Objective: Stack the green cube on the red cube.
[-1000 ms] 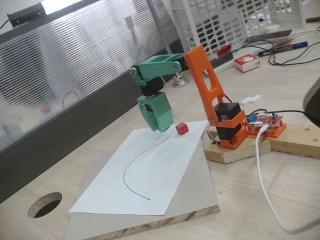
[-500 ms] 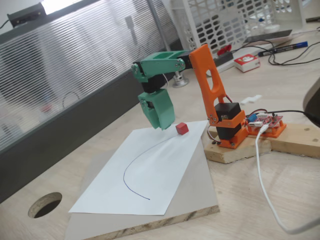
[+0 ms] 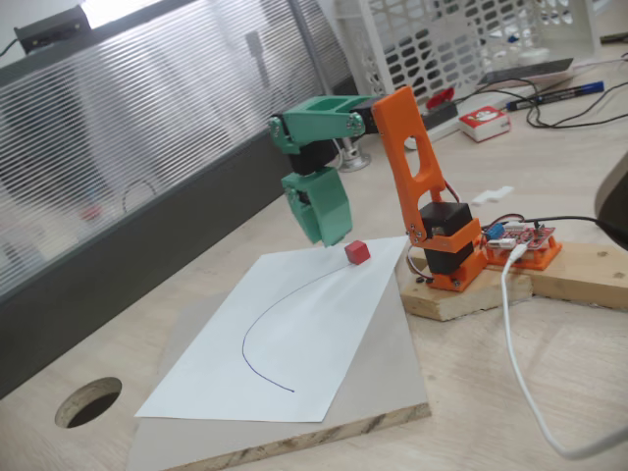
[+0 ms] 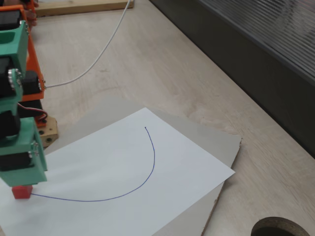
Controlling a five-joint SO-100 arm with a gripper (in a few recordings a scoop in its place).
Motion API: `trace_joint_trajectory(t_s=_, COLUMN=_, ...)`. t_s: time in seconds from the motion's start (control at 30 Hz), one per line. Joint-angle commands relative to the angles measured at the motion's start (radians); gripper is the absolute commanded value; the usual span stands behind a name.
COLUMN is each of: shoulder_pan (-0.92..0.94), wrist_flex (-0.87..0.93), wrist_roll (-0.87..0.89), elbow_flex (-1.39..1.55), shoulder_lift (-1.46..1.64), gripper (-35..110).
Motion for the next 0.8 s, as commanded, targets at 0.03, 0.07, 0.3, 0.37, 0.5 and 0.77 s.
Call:
trace_joint_trajectory(t_s=0.03, shoulder_pan=0.006, wrist_flex=0.009, wrist_roll=0.009, elbow_flex=0.012, shoulder_lift=0.052, gripper=3)
trace_joint_trajectory(t_s=0.07, shoulder_pan=0.008, wrist_flex=0.009, wrist_roll=0.009, elbow_flex=0.012, shoulder_lift=0.054, gripper=3)
trace_joint_trajectory(t_s=0.3, shoulder_pan=0.046, wrist_flex=0.011, wrist_roll=0.009, elbow_flex=0.012, shoulder_lift=0.054, gripper=3)
trace_joint_trajectory(t_s=0.37, shoulder_pan=0.083, wrist_flex=0.011, wrist_roll=0.008, elbow_flex=0.012, shoulder_lift=0.054, gripper=3)
trace_joint_trajectory(t_s=0.5, shoulder_pan=0.095, wrist_flex=0.011, wrist_roll=0.008, elbow_flex=0.012, shoulder_lift=0.054, gripper=3)
trace_joint_trajectory(t_s=0.77, shoulder_pan=0.097, wrist_flex=0.011, wrist_roll=0.008, elbow_flex=0.014, shoulder_lift=0.054, gripper=3)
